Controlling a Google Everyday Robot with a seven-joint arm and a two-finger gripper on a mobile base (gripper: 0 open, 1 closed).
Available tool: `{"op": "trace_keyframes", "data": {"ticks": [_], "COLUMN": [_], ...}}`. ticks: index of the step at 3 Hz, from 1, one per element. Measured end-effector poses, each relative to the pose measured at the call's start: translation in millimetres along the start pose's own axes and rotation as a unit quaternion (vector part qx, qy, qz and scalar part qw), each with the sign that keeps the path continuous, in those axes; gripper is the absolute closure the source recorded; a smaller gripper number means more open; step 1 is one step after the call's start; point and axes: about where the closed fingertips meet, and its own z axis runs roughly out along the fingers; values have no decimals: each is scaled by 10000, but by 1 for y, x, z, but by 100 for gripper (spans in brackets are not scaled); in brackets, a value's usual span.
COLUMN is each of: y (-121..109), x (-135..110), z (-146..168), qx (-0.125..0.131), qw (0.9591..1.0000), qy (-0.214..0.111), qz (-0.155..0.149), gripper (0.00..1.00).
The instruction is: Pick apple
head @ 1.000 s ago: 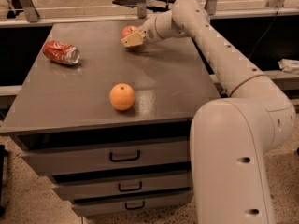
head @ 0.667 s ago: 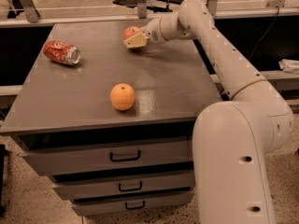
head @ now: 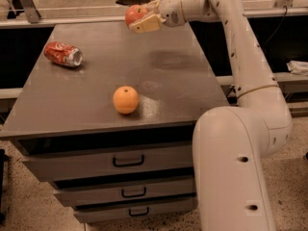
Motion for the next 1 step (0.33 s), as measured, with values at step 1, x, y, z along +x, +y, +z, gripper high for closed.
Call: {"op": "trace_keyframes", "data": {"ticks": [1], "y": [17], "x": [-1], "z": [-4], "qx": [-342], "qw": [9994], "qy": [62], "qz": [-75], "gripper": [100]}}
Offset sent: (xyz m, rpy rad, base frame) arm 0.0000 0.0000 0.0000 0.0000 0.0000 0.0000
